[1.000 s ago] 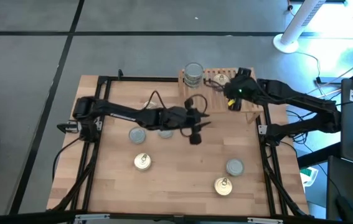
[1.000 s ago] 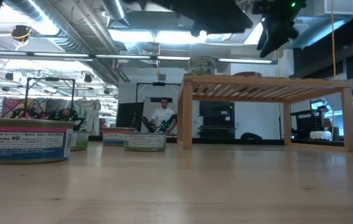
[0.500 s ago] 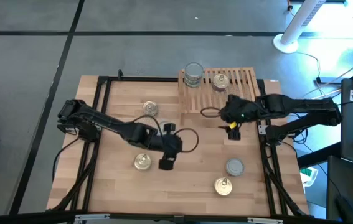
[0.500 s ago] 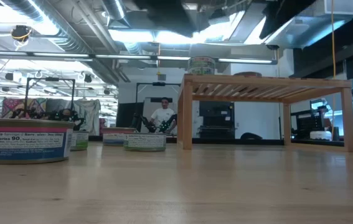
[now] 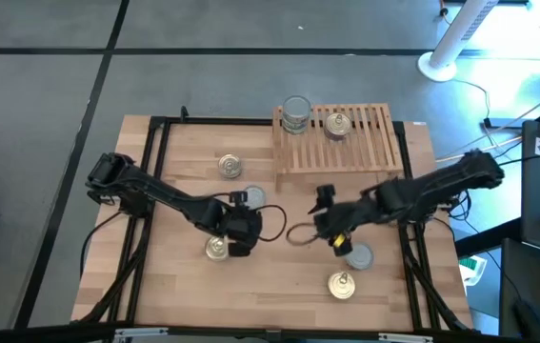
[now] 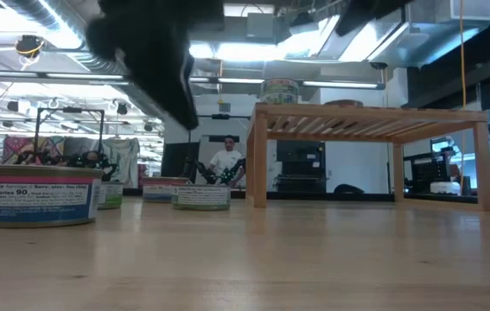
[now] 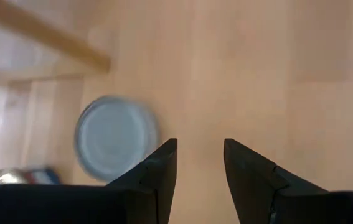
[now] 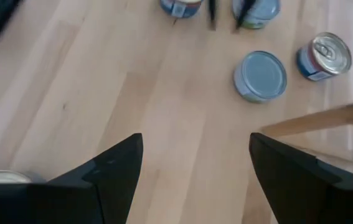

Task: Stack canned seafood by type on shelf
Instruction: Put the green tuna can on the shelf

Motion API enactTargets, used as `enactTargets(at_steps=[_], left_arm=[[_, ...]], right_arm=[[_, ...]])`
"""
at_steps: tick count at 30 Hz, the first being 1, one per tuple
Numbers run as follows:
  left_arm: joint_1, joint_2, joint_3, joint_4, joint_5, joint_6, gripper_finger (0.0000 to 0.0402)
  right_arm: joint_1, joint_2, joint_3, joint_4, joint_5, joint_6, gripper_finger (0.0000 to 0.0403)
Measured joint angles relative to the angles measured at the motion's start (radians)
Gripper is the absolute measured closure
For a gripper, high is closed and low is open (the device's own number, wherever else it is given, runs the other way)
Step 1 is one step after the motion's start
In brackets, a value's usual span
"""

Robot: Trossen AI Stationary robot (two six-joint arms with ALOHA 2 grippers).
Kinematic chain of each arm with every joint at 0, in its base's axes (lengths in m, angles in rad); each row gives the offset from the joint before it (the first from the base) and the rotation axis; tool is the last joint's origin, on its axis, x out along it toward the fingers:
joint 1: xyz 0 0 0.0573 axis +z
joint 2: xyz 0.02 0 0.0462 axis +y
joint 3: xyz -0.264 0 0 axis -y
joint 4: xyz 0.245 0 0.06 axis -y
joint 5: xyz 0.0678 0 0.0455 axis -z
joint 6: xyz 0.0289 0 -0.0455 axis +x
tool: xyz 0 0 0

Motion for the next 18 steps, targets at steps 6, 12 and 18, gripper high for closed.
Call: enactTargets(at_steps=[6,12,18], left_arm=[[0.048,0.000,-0.106,0.062,-0.015,0.041,0.0275],[0.092,0.001,-0.201,0.201,-0.022,0.144,0.0275],[0.125,0.002,-0.240,0.259,-0.029,0.212,0.0275]], right_arm=[[0.053,0.159,0.000,0.017,0.213,-0.024,0.0109],[0.060,0.319,0.000,0.044,0.328,-0.028,0.0109],[0.059,0.435,-0.001,0.130,0.373,-0.109,0.0109]])
